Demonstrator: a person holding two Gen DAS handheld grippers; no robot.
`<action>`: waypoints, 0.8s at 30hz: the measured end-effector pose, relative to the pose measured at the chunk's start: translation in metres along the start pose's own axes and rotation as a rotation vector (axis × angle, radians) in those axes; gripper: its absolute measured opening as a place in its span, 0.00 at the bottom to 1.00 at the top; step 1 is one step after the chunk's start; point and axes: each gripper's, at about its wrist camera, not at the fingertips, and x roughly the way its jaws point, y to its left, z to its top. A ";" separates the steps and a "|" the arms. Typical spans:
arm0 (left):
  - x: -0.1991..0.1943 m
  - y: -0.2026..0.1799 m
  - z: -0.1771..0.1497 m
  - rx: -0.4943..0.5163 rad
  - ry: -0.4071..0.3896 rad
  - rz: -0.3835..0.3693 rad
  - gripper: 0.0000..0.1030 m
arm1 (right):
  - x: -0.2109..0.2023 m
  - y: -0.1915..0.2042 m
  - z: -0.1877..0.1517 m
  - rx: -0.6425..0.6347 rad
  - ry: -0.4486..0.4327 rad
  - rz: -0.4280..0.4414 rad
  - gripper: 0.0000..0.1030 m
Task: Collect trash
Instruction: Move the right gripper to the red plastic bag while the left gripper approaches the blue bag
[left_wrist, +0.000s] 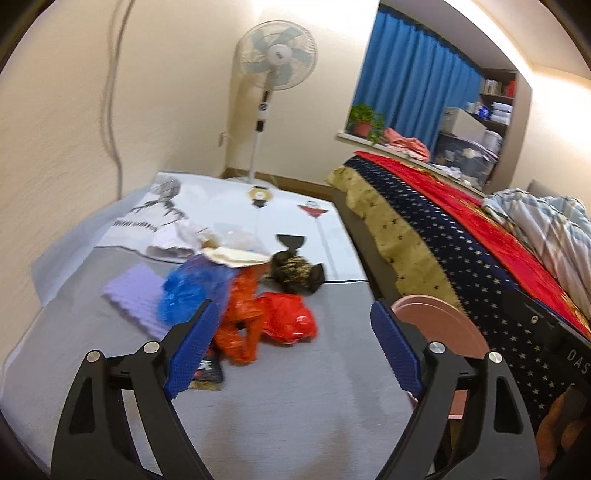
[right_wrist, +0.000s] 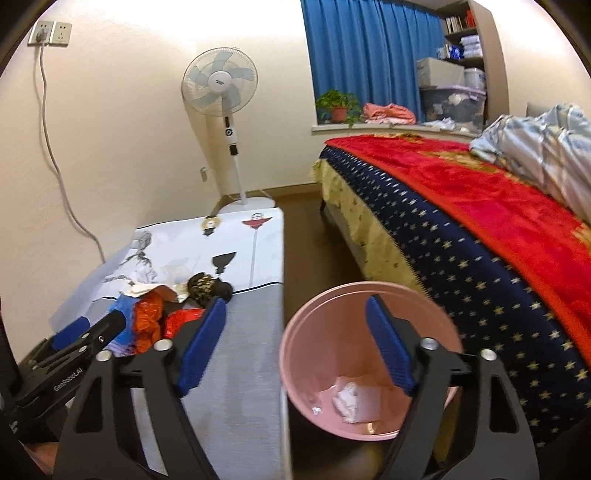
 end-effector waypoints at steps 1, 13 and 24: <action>0.001 0.004 0.000 -0.006 0.002 0.017 0.74 | 0.004 0.002 -0.001 0.004 0.008 0.013 0.63; 0.023 0.044 -0.004 -0.077 0.020 0.119 0.55 | 0.046 0.035 -0.014 -0.005 0.064 0.130 0.52; 0.044 0.055 -0.004 -0.081 0.031 0.165 0.55 | 0.093 0.055 -0.024 0.020 0.131 0.197 0.52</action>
